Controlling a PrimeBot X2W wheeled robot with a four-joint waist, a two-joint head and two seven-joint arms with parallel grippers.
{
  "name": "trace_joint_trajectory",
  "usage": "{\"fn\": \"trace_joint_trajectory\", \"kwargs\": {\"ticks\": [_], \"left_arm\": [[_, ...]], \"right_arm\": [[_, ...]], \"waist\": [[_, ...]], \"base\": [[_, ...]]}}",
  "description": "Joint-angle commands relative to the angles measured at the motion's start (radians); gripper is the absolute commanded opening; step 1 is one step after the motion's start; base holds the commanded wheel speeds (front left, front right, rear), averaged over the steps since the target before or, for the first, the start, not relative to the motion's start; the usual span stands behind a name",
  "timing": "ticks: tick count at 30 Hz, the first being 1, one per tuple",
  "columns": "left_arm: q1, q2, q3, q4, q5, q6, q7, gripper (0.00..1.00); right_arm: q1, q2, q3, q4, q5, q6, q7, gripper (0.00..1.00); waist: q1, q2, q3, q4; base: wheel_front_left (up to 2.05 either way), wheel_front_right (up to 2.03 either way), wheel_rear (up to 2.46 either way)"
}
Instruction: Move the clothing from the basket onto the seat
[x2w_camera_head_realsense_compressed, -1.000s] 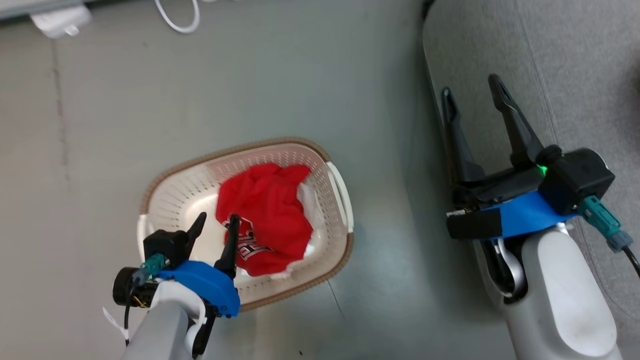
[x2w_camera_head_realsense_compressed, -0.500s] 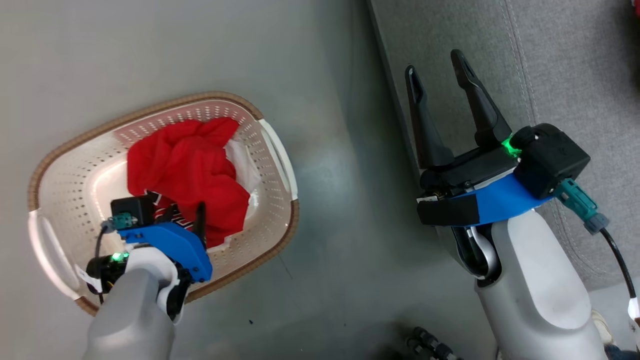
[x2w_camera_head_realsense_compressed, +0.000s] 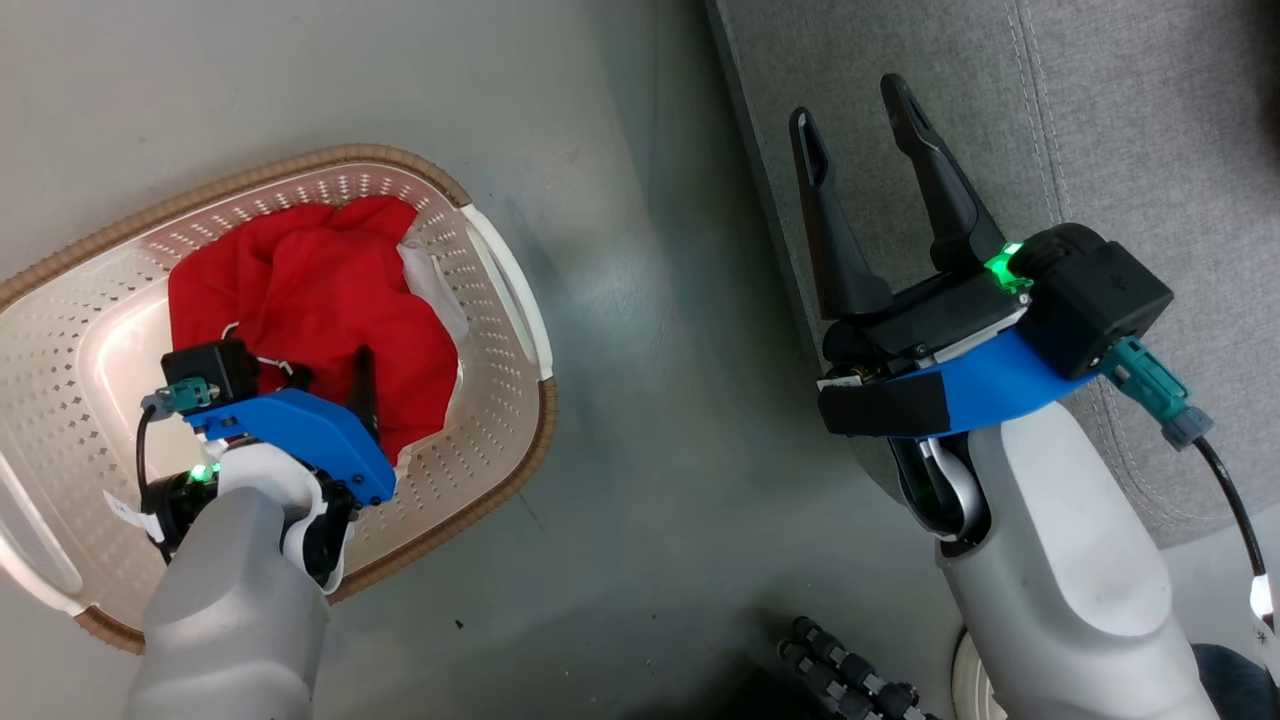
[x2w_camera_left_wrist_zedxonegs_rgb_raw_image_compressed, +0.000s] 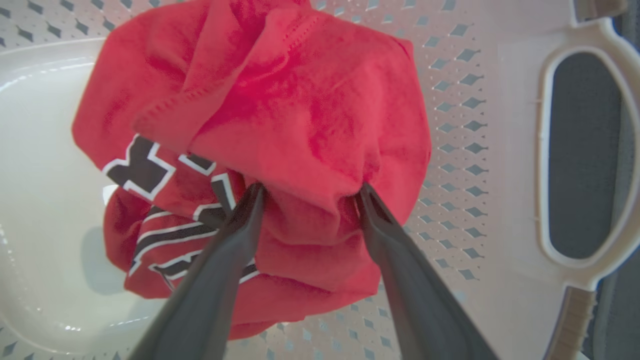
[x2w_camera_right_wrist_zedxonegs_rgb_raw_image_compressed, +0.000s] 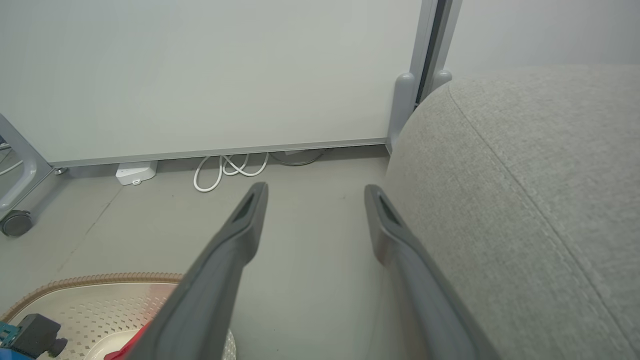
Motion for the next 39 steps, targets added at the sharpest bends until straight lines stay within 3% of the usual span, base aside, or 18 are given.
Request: {"fn": "trace_joint_trajectory", "kwargs": {"ticks": [1, 5, 6, 7, 8, 27, 35, 39], "left_arm": [[-0.019, 0.001, -0.008, 0.017, -0.005, -0.008, -0.006, 1.00], [-0.037, -0.007, -0.025, 0.045, -0.007, -0.018, -0.003, 1.00], [-0.040, -0.008, -0.033, 0.051, -0.005, -0.022, -0.002, 0.69], [-0.042, -0.009, -0.040, 0.058, -0.002, -0.023, -0.004, 0.45], [-0.045, -0.010, -0.046, 0.064, 0.000, -0.023, -0.007, 0.02], [-0.062, -0.015, -0.110, 0.143, 0.004, -0.034, -0.044, 0.00], [-0.016, -0.027, -0.153, 0.155, -0.005, -0.038, -0.068, 0.00], [0.035, -0.032, -0.235, 0.106, -0.045, -0.039, -0.047, 0.00]], "right_arm": [[-0.025, 0.004, 0.002, -0.001, 0.011, 0.000, -0.006, 1.00], [-0.020, 0.004, 0.003, -0.010, 0.012, 0.000, -0.006, 1.00], [-0.018, 0.004, 0.003, -0.011, 0.012, 0.000, -0.006, 1.00], [-0.016, 0.004, 0.004, -0.012, 0.012, 0.000, -0.006, 1.00], [-0.015, 0.004, 0.004, -0.012, 0.012, 0.000, -0.006, 1.00], [-0.012, 0.003, 0.007, 0.011, 0.000, 0.000, -0.006, 1.00], [0.018, 0.003, -0.001, 0.073, -0.049, 0.000, -0.004, 1.00], [0.048, 0.002, -0.007, 0.119, -0.075, 0.000, 0.002, 1.00]], "waist": [[-0.0001, 0.0000, 0.006, -0.005], [-0.0001, 0.0000, 0.013, -0.009], [-0.0001, 0.0000, 0.014, -0.010], [-0.0001, 0.0000, 0.014, -0.010], [-0.0001, 0.0000, 0.014, -0.010], [-0.0001, 0.0000, -0.028, 0.011], [-0.0001, 0.0000, -0.158, 0.071], [-0.0001, 0.0000, -0.262, 0.116]], "base": [[0.00, 0.00, 0.00], [0.00, 0.00, 0.00], [0.00, 0.00, 0.00], [0.00, 0.00, 0.00], [0.00, 0.00, 0.00], [0.00, 0.00, 0.00], [0.00, 0.00, 0.00], [0.00, 0.00, 0.00]]}}
